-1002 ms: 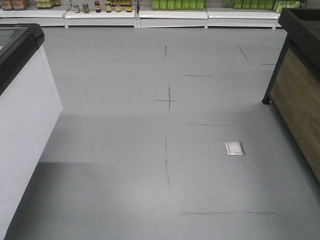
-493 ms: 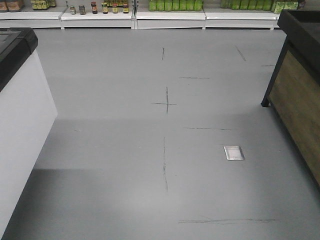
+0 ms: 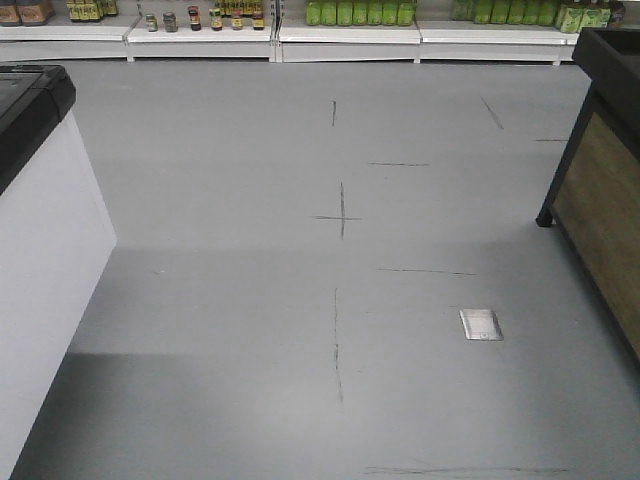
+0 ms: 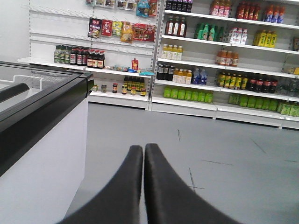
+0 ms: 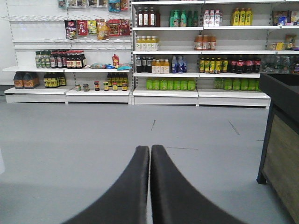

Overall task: Pick three apples into basket with both arms
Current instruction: 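Drive the base forward along the aisle toward the fruit tables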

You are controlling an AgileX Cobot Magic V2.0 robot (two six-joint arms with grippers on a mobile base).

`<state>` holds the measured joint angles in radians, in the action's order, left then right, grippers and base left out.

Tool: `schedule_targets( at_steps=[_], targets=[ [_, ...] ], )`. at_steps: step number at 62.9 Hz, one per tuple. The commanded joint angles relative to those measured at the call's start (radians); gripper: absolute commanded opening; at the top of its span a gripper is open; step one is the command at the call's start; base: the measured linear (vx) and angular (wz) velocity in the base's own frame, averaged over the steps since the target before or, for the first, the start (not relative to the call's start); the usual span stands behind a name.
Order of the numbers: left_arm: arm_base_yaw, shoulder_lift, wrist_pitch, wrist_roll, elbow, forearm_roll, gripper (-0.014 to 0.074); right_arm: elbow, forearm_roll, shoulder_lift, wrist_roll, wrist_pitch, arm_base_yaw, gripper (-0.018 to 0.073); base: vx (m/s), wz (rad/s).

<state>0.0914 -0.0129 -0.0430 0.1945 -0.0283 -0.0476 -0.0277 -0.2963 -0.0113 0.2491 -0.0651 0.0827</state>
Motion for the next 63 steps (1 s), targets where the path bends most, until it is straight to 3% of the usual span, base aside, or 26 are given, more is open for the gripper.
schedule_targets(
  at_steps=[1,63],
  targets=[
    [-0.005,-0.003,0.072,0.005,0.032,0.009,-0.0006,-0.013,-0.008,-0.012,-0.003,0.071,-0.005,-0.0005,0.16,0.11],
    [-0.005,-0.003,0.072,0.005,0.032,0.009,-0.0006,-0.013,-0.008,-0.012,-0.003,0.071,-0.005,-0.0005,0.16,-0.05]
  ],
)
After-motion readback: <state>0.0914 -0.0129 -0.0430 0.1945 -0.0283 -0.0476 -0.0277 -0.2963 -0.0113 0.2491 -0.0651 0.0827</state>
